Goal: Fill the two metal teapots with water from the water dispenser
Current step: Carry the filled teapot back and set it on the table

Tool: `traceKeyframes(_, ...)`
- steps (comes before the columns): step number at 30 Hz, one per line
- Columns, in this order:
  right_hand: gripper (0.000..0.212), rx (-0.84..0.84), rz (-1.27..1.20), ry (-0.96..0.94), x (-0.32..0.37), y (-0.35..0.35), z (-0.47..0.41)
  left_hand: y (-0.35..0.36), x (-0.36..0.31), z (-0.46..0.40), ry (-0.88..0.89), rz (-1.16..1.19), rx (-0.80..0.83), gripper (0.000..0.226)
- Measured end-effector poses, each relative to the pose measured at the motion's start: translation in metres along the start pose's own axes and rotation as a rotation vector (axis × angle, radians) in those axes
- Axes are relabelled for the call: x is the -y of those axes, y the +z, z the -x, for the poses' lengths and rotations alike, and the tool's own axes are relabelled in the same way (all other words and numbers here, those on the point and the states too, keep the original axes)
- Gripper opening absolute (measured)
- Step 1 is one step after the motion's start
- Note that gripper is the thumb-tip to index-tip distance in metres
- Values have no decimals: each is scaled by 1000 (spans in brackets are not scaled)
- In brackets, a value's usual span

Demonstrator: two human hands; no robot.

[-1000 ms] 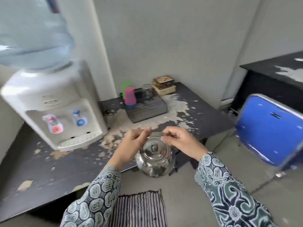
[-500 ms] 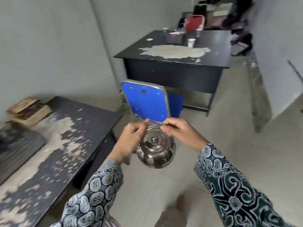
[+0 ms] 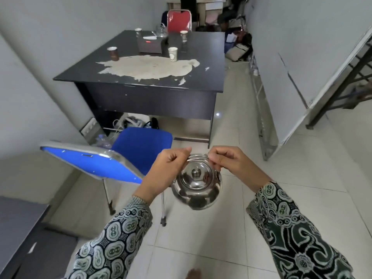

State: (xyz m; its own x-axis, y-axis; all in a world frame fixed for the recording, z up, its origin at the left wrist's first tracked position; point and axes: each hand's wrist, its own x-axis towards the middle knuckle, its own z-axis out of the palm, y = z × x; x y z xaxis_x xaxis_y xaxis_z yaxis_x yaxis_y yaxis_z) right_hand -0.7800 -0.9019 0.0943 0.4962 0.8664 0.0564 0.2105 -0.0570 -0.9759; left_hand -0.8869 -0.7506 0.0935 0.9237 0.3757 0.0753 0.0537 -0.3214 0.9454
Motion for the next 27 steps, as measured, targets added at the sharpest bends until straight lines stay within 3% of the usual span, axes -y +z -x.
traceKeyframes(5, 21, -23, -69, 7, -17, -91, -46, 43, -16, -97, 14, 49, -4, 52)
traceKeyframes(16, 24, 279, 11, 68, -46, -272, -178, 123, -20, -296, 17, 53, -152, 55)
traceKeyframes(27, 24, 488, -7, 97, -75, -382, -361, 121, -7, -489, -18, -22, -258, 56)
